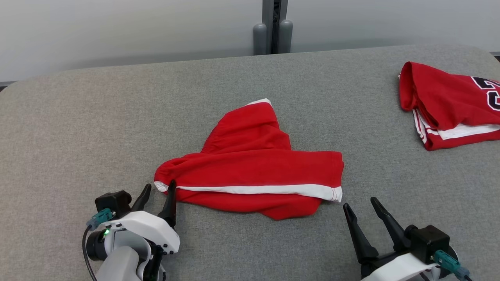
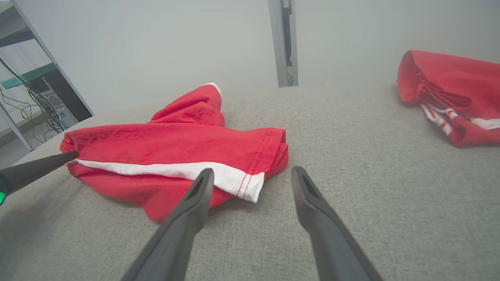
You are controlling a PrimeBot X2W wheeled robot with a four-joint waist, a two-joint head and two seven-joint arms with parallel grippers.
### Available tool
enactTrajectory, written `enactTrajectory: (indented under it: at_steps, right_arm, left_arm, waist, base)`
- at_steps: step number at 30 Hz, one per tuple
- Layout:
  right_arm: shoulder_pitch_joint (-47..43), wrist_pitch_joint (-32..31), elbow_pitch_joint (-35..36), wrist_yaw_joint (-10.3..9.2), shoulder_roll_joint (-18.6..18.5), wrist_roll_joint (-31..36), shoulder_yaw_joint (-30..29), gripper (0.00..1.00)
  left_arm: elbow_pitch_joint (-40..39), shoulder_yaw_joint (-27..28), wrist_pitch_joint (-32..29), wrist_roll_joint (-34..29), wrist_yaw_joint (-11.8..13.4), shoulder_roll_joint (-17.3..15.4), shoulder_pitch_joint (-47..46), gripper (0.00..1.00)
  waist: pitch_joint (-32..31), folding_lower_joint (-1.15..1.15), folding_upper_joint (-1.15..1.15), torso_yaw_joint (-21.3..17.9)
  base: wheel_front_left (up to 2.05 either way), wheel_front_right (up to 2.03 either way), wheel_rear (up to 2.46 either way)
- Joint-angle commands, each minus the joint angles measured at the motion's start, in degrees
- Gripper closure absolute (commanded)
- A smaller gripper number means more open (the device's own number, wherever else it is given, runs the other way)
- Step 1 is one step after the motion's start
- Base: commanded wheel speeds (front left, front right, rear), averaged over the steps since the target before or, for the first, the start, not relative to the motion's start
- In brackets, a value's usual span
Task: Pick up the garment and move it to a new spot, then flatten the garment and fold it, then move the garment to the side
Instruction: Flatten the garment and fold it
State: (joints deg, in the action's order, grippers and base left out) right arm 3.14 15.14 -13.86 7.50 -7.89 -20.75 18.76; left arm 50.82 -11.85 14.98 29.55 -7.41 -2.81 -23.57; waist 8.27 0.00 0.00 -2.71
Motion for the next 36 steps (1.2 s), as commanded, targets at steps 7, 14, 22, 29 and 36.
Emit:
enactTrajectory:
  at_steps: [7, 14, 22, 29, 36]
  right_arm:
    - [0.66, 0.04, 0.04, -0.01, -0.54, 0.12, -0.31, 0.0]
    - [0.2, 0.04, 0.06, -0.01, -0.4, -0.02, -0.03, 0.0]
    - [0.41, 0.04, -0.05, -0.01, -0.72, -0.36, 0.52, 0.0]
    - [0.98, 0.04, 0.09, -0.01, -1.12, -0.32, 0.39, 0.0]
    - [1.17, 0.04, 0.02, -0.01, -1.15, -0.23, 0.32, 0.0]
  left_arm:
    - [-0.42, -3.53, 0.18, 5.2, -0.08, -0.62, 0.03, 0.35]
    - [-4.26, 0.25, 0.18, 4.99, 0.12, -1.78, 2.08, 0.0]
    - [-3.4, 2.17, 0.18, 2.94, 0.49, -1.12, 3.9, 0.0]
    - [-2.32, 1.81, 0.18, 2.87, 0.1, -0.68, 2.27, 0.0]
    - [-2.91, 1.8, 0.18, 2.1, -0.06, -0.43, 1.73, 0.0]
  waist:
    - [-0.45, 0.0, 0.0, 0.44]
    - [-0.68, 0.0, 0.0, 0.77]
    - [-0.85, 0.0, 0.0, 0.38]
    - [-0.36, 0.0, 0.0, -0.29]
    - [0.03, 0.0, 0.0, -0.87]
  base:
    - [0.0, 0.0, 0.0]
    - [0.0, 0.0, 0.0]
    - [0.0, 0.0, 0.0]
    - [0.0, 0.0, 0.0]
    - [0.0, 0.0, 0.0]
